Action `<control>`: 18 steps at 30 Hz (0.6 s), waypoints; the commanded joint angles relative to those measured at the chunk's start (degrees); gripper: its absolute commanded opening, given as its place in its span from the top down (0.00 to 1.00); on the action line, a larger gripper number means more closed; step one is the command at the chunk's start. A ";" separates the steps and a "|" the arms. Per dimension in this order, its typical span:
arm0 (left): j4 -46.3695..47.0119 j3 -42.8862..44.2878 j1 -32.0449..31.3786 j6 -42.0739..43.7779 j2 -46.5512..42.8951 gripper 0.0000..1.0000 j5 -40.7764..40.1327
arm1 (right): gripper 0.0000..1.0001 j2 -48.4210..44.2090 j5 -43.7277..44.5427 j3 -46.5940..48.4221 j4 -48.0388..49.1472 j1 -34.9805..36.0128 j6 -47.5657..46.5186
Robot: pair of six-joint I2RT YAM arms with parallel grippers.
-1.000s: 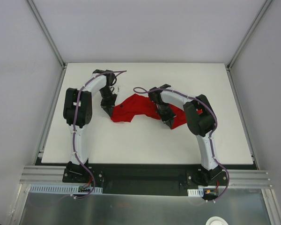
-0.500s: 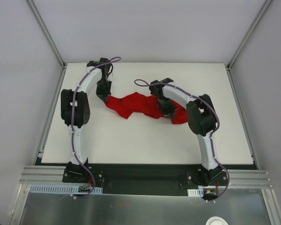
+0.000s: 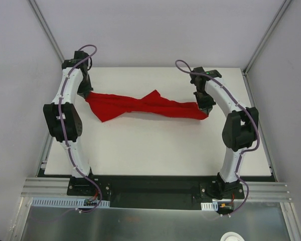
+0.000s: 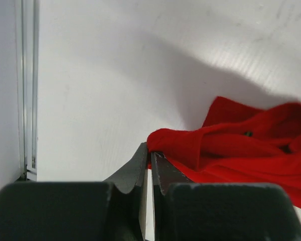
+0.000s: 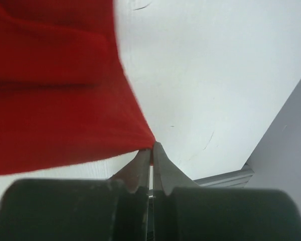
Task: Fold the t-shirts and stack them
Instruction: Flatten out the tshirt
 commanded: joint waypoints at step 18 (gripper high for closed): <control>-0.43 -16.25 6.21 -1.43 -4.96 1.00 -0.41 | 0.99 -9.86 2.11 -12.41 2.01 -1.69 0.17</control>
